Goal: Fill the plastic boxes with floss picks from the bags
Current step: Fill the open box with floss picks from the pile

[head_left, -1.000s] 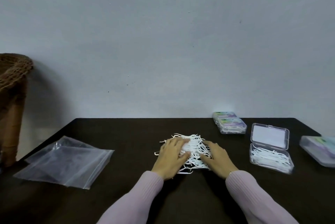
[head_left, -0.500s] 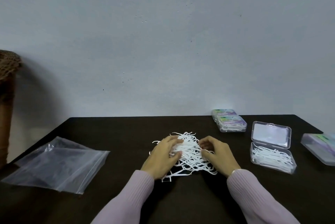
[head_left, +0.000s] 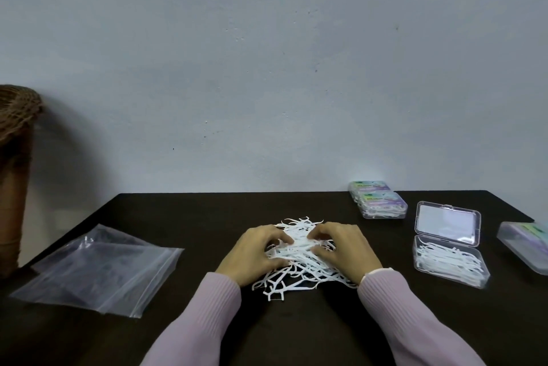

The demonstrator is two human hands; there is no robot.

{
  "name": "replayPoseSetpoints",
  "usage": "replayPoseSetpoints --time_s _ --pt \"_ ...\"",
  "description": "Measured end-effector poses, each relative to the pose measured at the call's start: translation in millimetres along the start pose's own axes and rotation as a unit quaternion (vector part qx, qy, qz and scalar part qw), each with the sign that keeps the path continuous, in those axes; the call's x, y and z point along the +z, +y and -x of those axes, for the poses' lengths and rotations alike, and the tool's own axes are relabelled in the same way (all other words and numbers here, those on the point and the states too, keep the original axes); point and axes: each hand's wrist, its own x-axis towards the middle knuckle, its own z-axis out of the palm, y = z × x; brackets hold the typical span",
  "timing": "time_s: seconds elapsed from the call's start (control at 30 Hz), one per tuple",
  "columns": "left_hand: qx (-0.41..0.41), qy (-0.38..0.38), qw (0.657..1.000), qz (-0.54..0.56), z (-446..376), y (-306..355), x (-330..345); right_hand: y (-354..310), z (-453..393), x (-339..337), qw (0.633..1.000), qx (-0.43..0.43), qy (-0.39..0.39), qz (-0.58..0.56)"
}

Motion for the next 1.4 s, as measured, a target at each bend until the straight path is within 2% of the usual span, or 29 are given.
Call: replayPoseSetpoints --time_s 0.3,0.77,0.93,1.1,1.2,1.4 --pt "-0.013 0.056 0.998 0.016 2 3 0 13 4 -3 0.994 -0.002 0.067 -0.089" --pt "-0.065 0.132 0.975 0.164 0 7 -1 17 7 -23 0.949 0.107 0.116 -0.273" --pt "-0.08 0.173 0.952 0.24 0 16 3 21 12 -33 0.945 0.112 0.131 -0.278" --pt "-0.072 0.162 0.942 0.285 -3 30 11 33 25 -48 0.953 0.109 0.157 -0.233" --pt "-0.06 0.145 0.942 0.295 -12 46 17 49 37 -63 0.954 0.145 0.178 -0.192" --pt "-0.024 0.089 0.952 0.291 -40 92 42 91 66 -86 0.929 0.255 0.206 -0.171"
